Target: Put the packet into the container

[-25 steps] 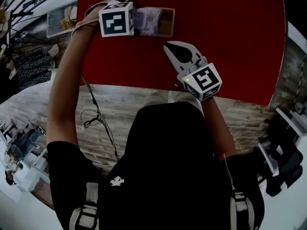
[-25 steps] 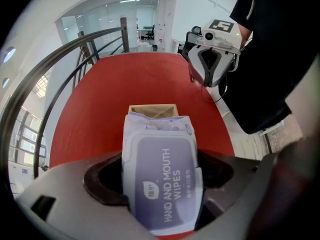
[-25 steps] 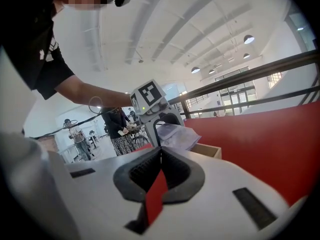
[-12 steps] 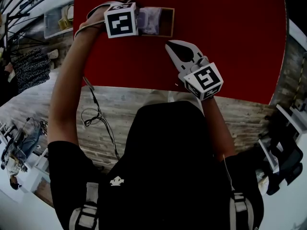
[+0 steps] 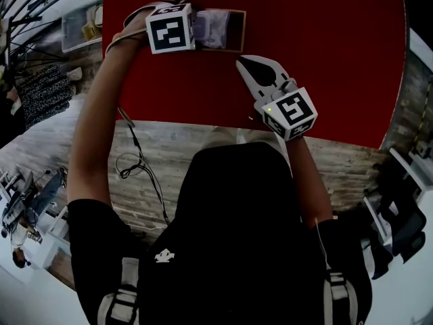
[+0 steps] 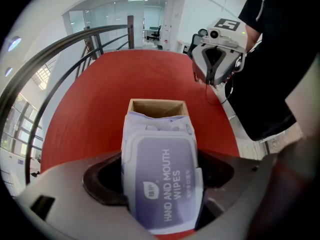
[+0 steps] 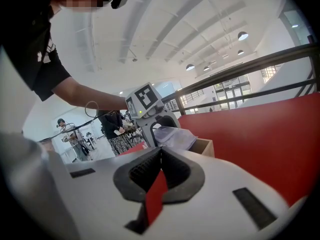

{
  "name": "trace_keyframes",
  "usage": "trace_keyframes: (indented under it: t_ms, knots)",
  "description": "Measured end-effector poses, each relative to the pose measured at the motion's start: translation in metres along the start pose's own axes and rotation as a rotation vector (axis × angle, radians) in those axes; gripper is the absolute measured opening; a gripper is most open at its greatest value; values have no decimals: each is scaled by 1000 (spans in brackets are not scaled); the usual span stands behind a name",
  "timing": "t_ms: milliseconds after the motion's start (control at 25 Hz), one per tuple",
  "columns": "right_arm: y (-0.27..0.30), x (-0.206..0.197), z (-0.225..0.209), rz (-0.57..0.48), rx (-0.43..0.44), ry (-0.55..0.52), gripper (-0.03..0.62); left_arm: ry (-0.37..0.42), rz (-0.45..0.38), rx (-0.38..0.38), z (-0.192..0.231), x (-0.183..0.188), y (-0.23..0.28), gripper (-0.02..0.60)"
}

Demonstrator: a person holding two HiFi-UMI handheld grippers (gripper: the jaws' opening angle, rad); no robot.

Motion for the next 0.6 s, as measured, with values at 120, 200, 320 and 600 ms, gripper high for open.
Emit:
trace_keyframes:
  t_ms: [120,200,320,600]
  knots:
    - [-3,-2,-3,6,3,-1,20,4,-12,6,0,7,-1,410]
    - [-13,-5,-8,6,6,1,20,-5,-26,9,-2,18,0,410]
    - [-24,-9,-11,8,9,3,18,-1,-38,4,-5,30,3,410]
    - [-7,-8,-9,7,23,20,20,18,-116,-22,-1,9,5,410]
Point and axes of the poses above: the fingertips, and each gripper's own axes: y forward along the fingers, z to its left, x out of its top, the point moved 6 cm from there along -y, backward along the fingers, and after that the axes turned 4 degrees about z, right-handed, at the moved point
